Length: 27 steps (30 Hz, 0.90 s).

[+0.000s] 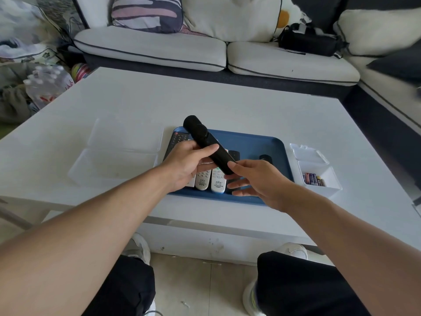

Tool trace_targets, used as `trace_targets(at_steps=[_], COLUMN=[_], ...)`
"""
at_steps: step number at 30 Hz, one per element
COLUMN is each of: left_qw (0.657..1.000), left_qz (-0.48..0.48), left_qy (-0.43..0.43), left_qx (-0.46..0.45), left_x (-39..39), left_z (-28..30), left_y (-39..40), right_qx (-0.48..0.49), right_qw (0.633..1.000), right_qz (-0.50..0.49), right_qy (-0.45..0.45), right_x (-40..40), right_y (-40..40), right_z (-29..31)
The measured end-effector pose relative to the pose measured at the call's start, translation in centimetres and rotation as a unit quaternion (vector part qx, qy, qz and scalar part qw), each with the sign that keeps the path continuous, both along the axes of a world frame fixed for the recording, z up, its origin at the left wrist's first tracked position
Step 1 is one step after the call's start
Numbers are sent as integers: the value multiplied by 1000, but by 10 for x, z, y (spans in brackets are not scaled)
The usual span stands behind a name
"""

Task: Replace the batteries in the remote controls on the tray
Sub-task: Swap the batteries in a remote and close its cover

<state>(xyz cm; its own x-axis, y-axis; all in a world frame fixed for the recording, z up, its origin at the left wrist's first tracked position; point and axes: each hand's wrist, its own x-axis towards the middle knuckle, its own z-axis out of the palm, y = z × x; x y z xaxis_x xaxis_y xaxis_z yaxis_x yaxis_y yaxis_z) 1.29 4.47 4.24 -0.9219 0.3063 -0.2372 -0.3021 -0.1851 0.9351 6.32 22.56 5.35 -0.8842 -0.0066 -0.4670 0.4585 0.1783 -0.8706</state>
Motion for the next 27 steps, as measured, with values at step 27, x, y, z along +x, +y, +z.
trace_targets(at_steps=[27], left_qw=[944], left_qz=[5], left_qy=[166], left_qx=[-287], left_x=[-10], left_z=[-15], left_y=[-2], right_qx=[78], right_qw=[995], right_qz=[-29], right_qy=[50], right_x=[-16], right_y=[17], right_z=[3])
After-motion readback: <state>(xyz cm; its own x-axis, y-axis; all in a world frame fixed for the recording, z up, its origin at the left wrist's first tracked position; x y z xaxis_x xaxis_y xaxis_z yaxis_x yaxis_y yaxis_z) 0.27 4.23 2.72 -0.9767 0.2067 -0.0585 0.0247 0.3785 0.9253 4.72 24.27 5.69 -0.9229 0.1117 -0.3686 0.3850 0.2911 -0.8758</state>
